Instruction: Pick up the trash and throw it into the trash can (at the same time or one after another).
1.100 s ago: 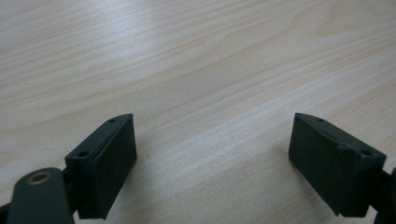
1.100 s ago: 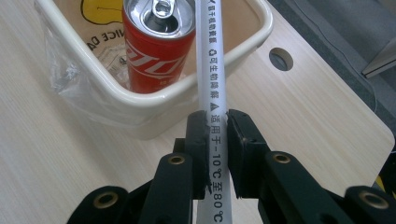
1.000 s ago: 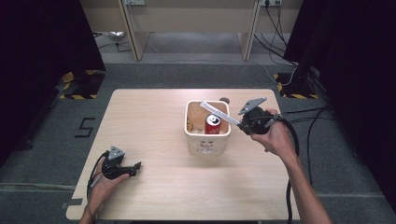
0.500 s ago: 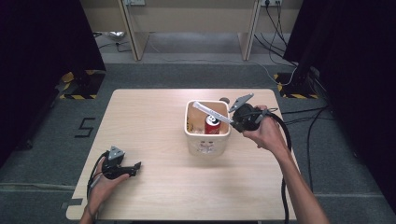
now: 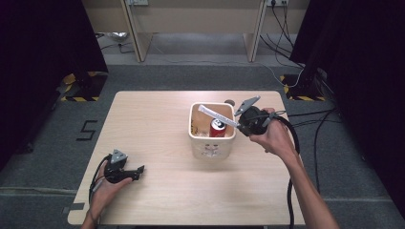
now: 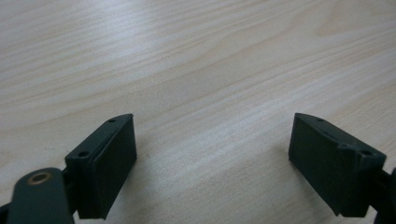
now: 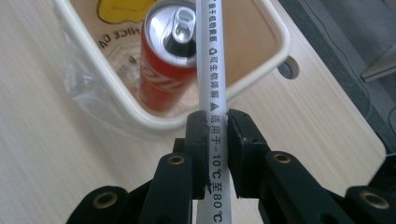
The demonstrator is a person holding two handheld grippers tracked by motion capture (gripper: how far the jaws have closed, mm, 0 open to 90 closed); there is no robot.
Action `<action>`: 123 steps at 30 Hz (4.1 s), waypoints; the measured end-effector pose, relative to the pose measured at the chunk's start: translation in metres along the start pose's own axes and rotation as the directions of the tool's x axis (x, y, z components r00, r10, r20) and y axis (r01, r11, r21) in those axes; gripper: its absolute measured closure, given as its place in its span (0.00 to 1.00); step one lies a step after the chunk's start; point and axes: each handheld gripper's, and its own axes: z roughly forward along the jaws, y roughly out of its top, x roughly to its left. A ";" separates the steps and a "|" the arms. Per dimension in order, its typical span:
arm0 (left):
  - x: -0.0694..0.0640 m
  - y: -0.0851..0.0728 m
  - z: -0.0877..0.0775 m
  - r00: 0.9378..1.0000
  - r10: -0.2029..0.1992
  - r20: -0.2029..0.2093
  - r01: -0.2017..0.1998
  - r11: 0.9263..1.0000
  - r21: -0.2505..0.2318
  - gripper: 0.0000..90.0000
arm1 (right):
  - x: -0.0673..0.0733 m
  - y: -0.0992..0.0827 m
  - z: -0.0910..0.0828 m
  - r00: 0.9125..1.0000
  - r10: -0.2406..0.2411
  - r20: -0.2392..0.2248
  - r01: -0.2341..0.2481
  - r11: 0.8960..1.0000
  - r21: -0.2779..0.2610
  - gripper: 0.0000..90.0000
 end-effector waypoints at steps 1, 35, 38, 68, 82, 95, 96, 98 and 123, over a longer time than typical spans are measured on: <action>0.000 0.000 0.000 1.000 0.000 0.000 0.000 1.000 0.000 0.16 | -0.002 0.000 -0.001 1.000 -0.005 0.009 0.005 1.000 0.005 0.88; 0.000 0.000 0.000 1.000 0.001 0.000 -0.001 1.000 0.000 0.16 | -0.009 0.013 0.022 1.000 -0.024 0.001 0.024 0.999 0.032 0.84; 0.000 0.000 0.000 1.000 0.000 0.000 0.000 1.000 0.000 0.16 | -0.013 0.008 0.027 1.000 0.013 -0.010 -0.013 1.000 0.005 0.84; 0.000 0.000 0.000 1.000 0.000 0.000 0.000 1.000 -0.002 0.16 | -0.041 -0.076 0.129 0.902 0.430 -0.020 -0.430 0.903 0.010 0.73; 0.000 0.000 0.000 1.000 0.000 0.000 0.000 1.000 -0.002 0.16 | -0.033 -0.089 0.161 0.887 0.461 -0.007 -0.461 0.887 0.009 0.75; 0.000 0.000 0.000 1.000 0.000 0.000 0.000 1.000 -0.001 0.16 | -0.039 -0.099 0.156 0.875 0.483 -0.026 -0.484 0.875 -0.017 0.89; 0.000 0.000 0.000 1.000 0.000 0.000 0.000 1.000 -0.001 0.16 | -0.040 -0.100 0.154 0.872 0.490 -0.022 -0.490 0.871 -0.026 0.89; 0.000 0.000 0.000 1.000 0.000 0.000 0.000 1.000 -0.001 0.16 | -0.044 -0.103 0.146 0.861 0.509 -0.018 -0.509 0.859 -0.051 0.89; 0.000 0.000 0.000 1.000 0.000 0.000 0.000 1.000 0.000 0.16 | -0.057 -0.029 0.015 0.914 0.403 -0.039 -0.382 0.827 -0.413 0.89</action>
